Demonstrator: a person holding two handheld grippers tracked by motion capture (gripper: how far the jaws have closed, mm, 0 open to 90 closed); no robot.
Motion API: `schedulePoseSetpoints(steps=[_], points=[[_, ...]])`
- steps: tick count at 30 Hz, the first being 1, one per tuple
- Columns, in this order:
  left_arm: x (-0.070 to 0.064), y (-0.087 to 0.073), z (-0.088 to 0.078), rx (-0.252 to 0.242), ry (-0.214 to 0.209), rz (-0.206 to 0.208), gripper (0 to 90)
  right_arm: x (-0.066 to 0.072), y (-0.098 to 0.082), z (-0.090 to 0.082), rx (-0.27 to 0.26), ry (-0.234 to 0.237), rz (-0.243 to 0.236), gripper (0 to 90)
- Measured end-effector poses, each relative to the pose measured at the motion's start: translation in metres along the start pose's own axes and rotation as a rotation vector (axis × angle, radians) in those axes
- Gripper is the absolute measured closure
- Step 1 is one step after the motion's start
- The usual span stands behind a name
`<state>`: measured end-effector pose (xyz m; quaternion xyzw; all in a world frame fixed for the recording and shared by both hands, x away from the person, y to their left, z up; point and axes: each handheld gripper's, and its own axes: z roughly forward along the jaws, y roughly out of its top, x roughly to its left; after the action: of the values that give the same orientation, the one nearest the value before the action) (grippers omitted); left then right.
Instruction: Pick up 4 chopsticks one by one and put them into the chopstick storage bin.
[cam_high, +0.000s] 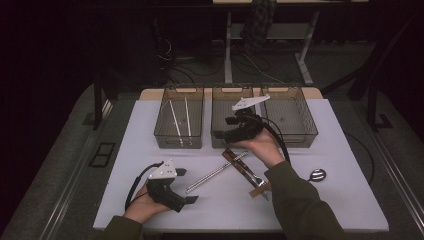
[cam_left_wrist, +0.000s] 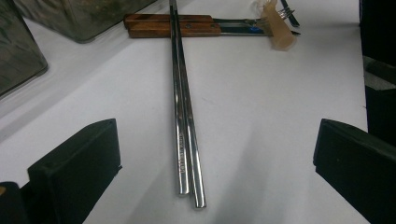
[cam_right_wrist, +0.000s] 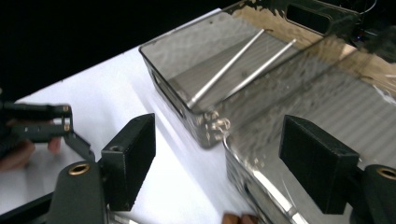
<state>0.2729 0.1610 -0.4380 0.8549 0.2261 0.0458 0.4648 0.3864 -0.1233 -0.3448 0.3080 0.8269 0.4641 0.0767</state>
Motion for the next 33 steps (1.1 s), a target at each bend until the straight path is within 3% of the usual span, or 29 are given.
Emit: schedulePoseSetpoints(steps=[7,14,18,28,33], points=[[0.000,0.000,0.000,0.001,0.002,-0.003,0.0,-0.004,-0.024,-0.024,-0.003,-0.018,0.003,22.0],[0.000,0.000,0.001,0.003,0.006,-0.006,0.0,-0.005,-0.051,-0.044,0.021,-0.059,0.001,11.1],[0.000,-0.001,0.000,0.003,0.008,-0.008,0.0,-0.007,-0.067,-0.054,0.031,-0.075,-0.001,11.2],[-0.002,0.000,0.000,-0.001,0.007,-0.001,0.0,-0.012,-0.114,-0.081,-0.040,-0.093,0.043,11.2],[-0.002,0.000,0.000,0.000,0.008,0.001,0.0,-0.009,-0.132,-0.095,-0.063,-0.115,0.035,11.2]])
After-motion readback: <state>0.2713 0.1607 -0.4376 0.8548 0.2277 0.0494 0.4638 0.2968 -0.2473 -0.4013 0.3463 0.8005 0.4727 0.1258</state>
